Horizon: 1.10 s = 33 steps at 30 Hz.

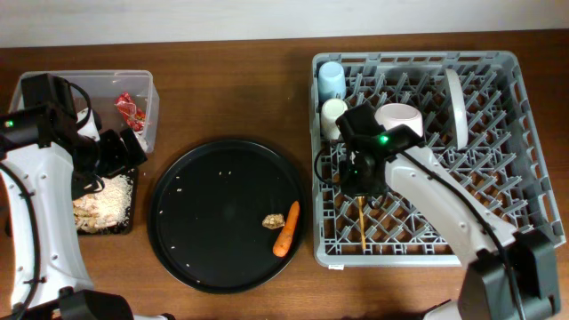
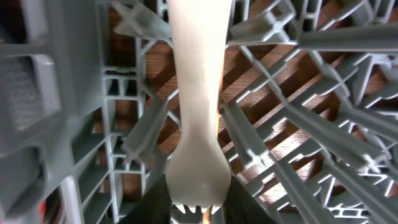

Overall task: Sort waste into correct bins and load items into the dishwasher rack
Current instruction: 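Insert the fork upright into the rack with the right gripper, then pick the brown food scrap with the left gripper and drop it on the black tray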

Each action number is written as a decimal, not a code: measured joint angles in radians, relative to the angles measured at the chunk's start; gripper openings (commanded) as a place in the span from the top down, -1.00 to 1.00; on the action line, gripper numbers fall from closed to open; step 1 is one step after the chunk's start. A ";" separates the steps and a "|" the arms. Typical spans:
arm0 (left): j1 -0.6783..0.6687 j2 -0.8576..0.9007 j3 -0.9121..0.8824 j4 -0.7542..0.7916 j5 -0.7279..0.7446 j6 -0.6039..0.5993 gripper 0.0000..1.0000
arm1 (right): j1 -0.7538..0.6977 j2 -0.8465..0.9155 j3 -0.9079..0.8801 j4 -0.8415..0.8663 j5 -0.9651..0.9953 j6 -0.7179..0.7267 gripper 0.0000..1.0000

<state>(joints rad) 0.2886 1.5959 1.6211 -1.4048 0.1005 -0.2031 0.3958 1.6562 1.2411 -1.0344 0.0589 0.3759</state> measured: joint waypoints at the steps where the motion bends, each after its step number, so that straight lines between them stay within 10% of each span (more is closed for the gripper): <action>1: 0.000 0.000 0.000 0.000 0.000 0.000 -0.98 | 0.000 0.014 -0.002 0.002 0.001 -0.004 0.16; 9: -0.007 0.000 0.000 0.000 0.000 0.000 -0.98 | 0.000 0.013 -0.001 -0.045 0.001 -0.010 0.10; 15: -0.133 0.000 0.000 0.002 -0.002 0.000 -0.98 | -0.061 -0.167 0.095 -0.121 -0.011 -0.013 -0.89; 23: -0.453 0.000 -0.195 0.195 0.005 0.000 -0.98 | -0.396 -0.304 0.114 -0.308 -0.025 -0.105 -0.93; 33: -0.728 0.010 -0.564 0.576 0.098 -0.003 -0.98 | -0.474 -0.304 0.090 -0.313 -0.026 -0.127 -0.93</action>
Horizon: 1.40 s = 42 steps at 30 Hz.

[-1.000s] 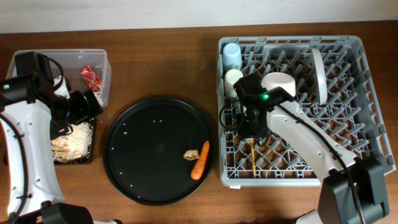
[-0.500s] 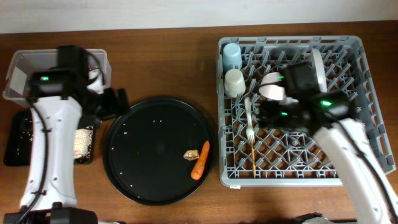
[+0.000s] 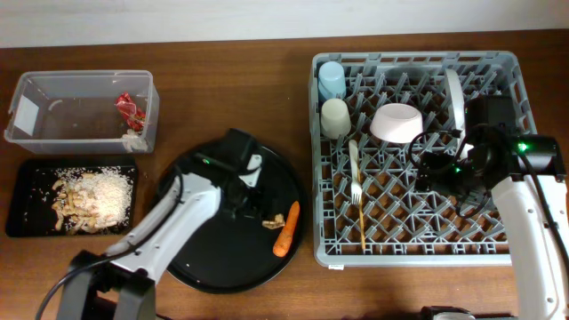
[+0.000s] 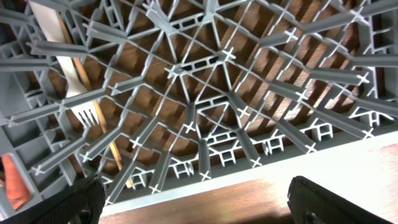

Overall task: Sort waste into correct bins and load items into the dishwasher rack
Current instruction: 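Pick the brown food scrap with the left gripper and drop it on the black tray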

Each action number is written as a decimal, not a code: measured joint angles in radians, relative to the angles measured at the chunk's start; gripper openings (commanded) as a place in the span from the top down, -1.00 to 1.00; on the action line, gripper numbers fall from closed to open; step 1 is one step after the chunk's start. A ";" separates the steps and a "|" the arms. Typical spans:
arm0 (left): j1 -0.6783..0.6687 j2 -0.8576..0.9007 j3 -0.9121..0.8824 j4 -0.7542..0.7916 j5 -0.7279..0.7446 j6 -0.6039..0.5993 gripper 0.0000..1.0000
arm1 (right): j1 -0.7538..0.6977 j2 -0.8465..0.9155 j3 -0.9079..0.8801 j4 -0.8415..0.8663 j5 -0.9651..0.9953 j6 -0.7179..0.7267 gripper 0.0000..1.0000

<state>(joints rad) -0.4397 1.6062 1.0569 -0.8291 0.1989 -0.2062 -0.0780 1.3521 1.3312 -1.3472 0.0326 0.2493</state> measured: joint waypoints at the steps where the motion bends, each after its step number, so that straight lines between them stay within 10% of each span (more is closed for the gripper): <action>1: -0.014 0.003 -0.016 0.020 0.003 0.000 -0.98 | 0.000 0.000 0.000 0.000 0.000 0.000 -0.93; 11: -0.043 0.145 -0.048 0.095 0.018 -0.001 -0.90 | 0.000 0.000 0.000 0.001 0.000 -0.007 -0.93; 17: -0.045 0.149 -0.048 0.109 0.051 -0.002 0.13 | 0.000 0.000 0.000 0.000 0.000 -0.010 -0.93; 28: -0.048 0.151 -0.048 0.103 0.085 -0.004 0.97 | 0.000 0.000 0.000 0.000 0.000 -0.010 -0.93; 42: 0.357 0.055 0.178 -0.150 -0.146 -0.003 0.98 | 0.000 0.000 0.000 0.000 0.001 -0.014 -0.93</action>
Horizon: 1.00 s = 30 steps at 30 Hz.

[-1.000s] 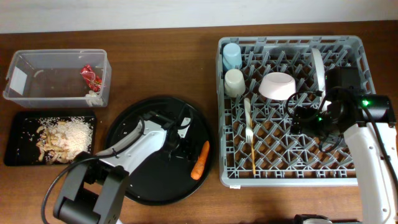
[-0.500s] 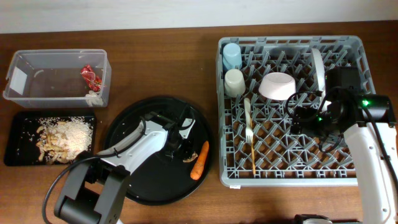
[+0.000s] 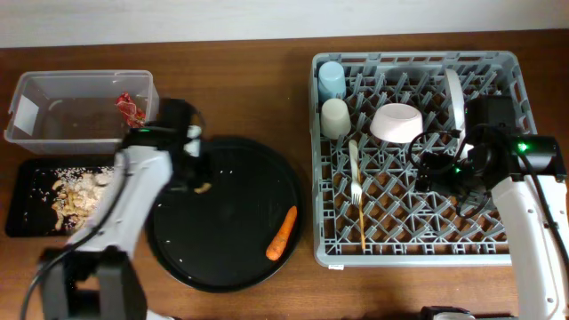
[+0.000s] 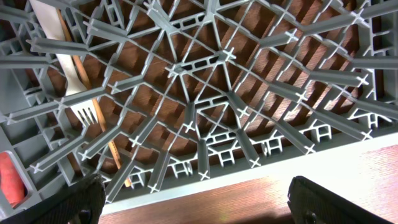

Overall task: Sort waste into correct bins and load items into the dishwasher rack
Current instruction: 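Pick the brown food scrap with the left gripper and drop it on the black tray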

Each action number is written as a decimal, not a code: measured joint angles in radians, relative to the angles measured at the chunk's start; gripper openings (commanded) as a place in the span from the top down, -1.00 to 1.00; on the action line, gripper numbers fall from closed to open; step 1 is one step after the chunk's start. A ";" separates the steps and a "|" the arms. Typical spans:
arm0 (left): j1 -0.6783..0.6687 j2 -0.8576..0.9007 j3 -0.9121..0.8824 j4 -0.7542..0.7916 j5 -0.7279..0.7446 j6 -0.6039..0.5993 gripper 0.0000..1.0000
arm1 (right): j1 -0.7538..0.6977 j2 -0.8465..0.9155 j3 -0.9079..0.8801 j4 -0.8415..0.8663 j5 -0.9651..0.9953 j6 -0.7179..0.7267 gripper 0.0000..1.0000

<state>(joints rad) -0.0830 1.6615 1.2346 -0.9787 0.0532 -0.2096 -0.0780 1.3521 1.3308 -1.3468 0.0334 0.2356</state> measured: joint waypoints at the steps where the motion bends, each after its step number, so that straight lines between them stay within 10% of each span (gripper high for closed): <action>1: 0.062 -0.012 0.002 -0.002 -0.006 0.000 0.98 | 0.000 0.000 0.000 0.000 0.000 0.000 -0.93; 12: 0.548 -0.015 0.002 0.051 -0.028 -0.001 0.80 | 0.000 0.000 0.000 0.000 0.000 0.000 -0.93; 18: 0.580 0.029 0.002 0.059 -0.027 -0.013 0.46 | 0.000 0.000 0.000 0.000 0.000 0.001 -0.93; 30: 0.576 0.087 0.002 0.035 0.073 -0.003 0.42 | 0.000 0.000 0.000 0.000 0.000 0.000 -0.93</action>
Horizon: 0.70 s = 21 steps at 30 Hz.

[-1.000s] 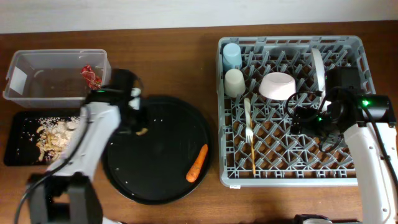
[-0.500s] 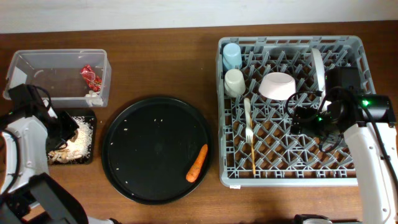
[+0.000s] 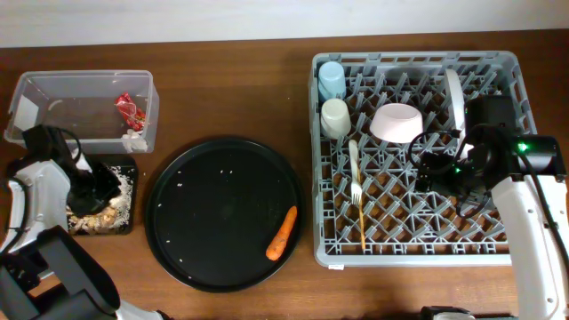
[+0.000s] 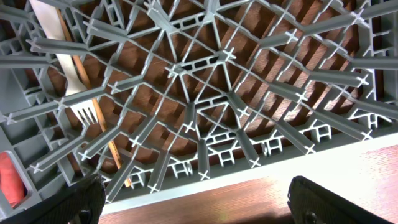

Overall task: Sort waste into correct bins and load items into the dishwasher rack
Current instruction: 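Pick the brown food scrap with the left gripper and drop it on the black tray, then pick the carrot with the left gripper and drop it on the black tray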

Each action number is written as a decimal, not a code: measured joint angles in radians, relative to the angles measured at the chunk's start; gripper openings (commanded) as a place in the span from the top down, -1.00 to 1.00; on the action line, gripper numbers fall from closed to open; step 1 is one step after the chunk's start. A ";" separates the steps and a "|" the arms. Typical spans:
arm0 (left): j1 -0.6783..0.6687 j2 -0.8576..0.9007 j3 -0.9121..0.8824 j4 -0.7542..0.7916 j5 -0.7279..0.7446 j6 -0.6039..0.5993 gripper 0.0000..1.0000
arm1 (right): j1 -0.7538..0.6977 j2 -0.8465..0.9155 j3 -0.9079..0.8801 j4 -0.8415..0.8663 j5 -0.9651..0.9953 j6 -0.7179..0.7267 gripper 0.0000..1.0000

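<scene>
One orange carrot lies on the round black plate; its end also shows at the right wrist view's left edge as the carrot. My left gripper is low over the black tray of food scraps, its fingers hidden by the wrist. A white fork and a chopstick lie in the grey rack. My right gripper hangs open and empty over the rack's right half, the fork off to its left.
A clear bin at the back left holds a red wrapper. In the rack stand a blue cup, a cream cup, a white bowl and an upright plate.
My left gripper was at the plate's upper left edge with a food scrap by it; now it is over the black tray and that scrap is off the plate. The right arm is unchanged.
First my right gripper held the fork down in the rack while the left was at the bins. Then the fork lay in the rack, the right stood open, and the left was at a scrap beside the carrot. The scrap was then at the plate's edge, now gone.
</scene>
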<state>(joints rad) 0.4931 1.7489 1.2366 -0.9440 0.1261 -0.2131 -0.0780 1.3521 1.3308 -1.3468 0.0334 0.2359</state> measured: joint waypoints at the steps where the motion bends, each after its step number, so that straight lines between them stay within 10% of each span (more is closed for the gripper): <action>1: -0.006 0.000 0.000 -0.007 0.044 0.011 0.41 | 0.000 0.000 0.000 0.000 0.000 -0.001 -0.93; 8: -0.299 -0.098 0.005 -0.061 0.198 0.109 -0.09 | 0.000 0.000 0.000 0.000 0.000 0.000 -0.94; 21: -1.000 0.056 -0.031 -0.012 0.201 0.142 -0.24 | 0.000 0.000 0.000 0.000 0.000 0.000 -0.93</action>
<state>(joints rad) -0.5068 1.8053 1.2057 -0.9562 0.3271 -0.0708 -0.0780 1.3521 1.3308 -1.3468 0.0334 0.2359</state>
